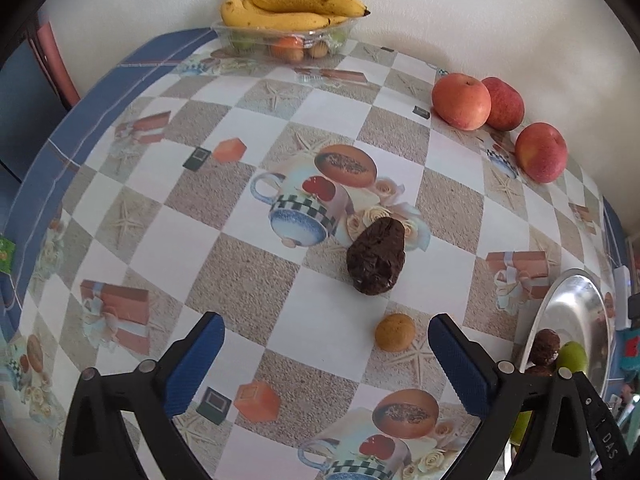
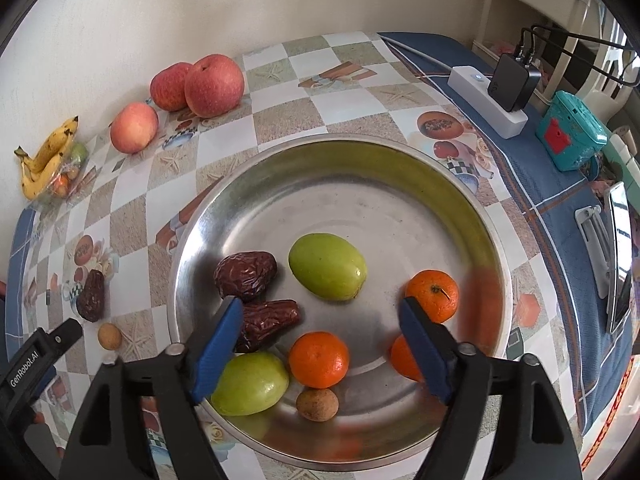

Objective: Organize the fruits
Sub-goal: 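Lift both grippers out of the bowl toward the remaining tan fruit and date, then grasp a small tan fruit with the right gripper while the left grasps a dark date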

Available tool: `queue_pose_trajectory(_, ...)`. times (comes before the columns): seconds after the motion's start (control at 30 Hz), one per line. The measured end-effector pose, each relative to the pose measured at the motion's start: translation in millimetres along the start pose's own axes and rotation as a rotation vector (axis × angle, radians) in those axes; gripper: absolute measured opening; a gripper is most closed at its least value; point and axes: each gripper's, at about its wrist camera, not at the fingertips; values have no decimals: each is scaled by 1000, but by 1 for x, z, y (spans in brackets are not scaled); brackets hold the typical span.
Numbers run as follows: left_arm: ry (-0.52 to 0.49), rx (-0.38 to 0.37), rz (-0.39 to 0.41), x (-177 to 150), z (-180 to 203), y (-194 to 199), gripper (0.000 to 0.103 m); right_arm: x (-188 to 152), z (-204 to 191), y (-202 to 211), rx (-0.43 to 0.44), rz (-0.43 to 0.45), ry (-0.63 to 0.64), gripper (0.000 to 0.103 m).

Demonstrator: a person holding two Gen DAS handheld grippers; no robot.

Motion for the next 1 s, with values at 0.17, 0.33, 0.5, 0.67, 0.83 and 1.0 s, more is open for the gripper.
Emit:
queue_pose_trajectory(0.17,-29,25,23,3,3,1,103,-1,-4,-1,-7,4,24,84)
queue_pose_trajectory(0.33,-53,22,24,5,4,2,103,-3,-9,-4,-4,13,45,98)
queue_pose_trajectory(0.5,-60,25,35,9,1,4,103,-3,-14,-3,-2,33,55,101)
queue_pose_trajectory(0.67,-31,24,58,17,-15,6,103,-1,-20,0,72,38,52,101)
queue_pose_trajectory(0.83,-25,30,102,26,-31,9,103,1,-42,14,191,72,59,101)
queue_pose_trajectory(1.0,17,-111,53,36,-43,1,103,-9,-96,20,277,82,205,101)
Point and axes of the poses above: each gripper's, at about its wrist camera, not at the fingertips, and y roughly against the way its jaws point, z to its right, x to its top, and after that the axes turned 6 degrees about -y, right-handed
